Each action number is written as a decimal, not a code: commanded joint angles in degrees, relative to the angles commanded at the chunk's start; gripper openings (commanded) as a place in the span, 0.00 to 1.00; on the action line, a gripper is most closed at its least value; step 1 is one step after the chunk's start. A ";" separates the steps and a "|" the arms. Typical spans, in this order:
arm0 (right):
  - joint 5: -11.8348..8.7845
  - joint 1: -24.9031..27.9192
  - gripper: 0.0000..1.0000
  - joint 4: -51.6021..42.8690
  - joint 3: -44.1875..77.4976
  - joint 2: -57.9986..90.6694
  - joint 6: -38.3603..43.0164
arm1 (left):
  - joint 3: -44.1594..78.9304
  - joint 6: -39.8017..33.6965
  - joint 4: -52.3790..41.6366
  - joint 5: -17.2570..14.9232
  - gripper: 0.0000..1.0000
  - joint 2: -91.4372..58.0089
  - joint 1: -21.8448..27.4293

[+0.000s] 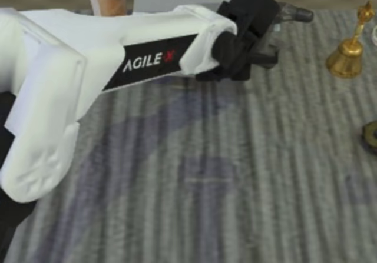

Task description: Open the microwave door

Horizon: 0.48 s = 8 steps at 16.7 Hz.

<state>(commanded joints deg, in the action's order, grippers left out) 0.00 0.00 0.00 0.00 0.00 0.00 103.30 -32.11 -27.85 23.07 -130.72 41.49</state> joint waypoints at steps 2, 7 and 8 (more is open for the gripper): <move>0.00 0.00 1.00 0.00 0.00 0.00 0.00 | 0.00 0.00 0.00 0.00 0.00 0.00 0.00; 0.00 0.00 1.00 0.00 0.00 0.00 0.00 | -0.20 -0.07 0.20 -0.40 0.00 -0.26 0.47; 0.00 0.00 1.00 0.00 0.00 0.00 0.00 | -0.88 0.42 0.58 -0.61 0.00 0.17 0.41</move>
<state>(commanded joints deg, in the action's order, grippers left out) 0.00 0.00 0.00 0.00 0.00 0.00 102.42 -31.69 -27.27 22.46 -130.55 41.90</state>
